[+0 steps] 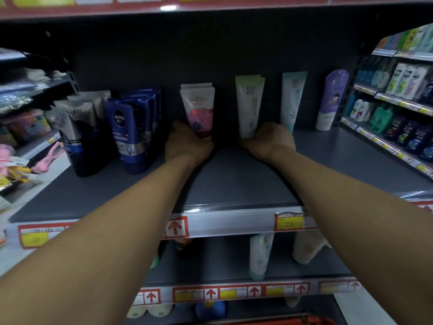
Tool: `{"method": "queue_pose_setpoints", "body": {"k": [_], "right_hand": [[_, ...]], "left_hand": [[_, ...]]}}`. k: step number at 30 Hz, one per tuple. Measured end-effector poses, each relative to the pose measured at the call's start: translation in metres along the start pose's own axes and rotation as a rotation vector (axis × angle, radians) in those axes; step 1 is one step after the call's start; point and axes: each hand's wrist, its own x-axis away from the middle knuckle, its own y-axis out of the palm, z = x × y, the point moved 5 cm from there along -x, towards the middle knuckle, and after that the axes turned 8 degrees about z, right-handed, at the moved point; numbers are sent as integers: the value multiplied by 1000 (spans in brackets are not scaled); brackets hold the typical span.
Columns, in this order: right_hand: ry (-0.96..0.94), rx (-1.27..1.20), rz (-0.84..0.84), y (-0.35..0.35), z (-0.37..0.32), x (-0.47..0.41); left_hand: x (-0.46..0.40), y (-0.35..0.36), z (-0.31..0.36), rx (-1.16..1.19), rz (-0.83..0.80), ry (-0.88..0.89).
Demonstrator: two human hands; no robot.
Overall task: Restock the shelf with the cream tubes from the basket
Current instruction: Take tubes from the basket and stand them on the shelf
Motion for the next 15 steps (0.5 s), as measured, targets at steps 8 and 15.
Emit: {"method": "queue_pose_setpoints", "body": {"k": [8,15], "right_hand": [[-105,60,-61,-24,-5,31],[-217,-125,-184,-55,-5,80]], "left_hand": [[25,-20,1,-42,-82,24],[75,-56,9,-57,-135,212]]}}
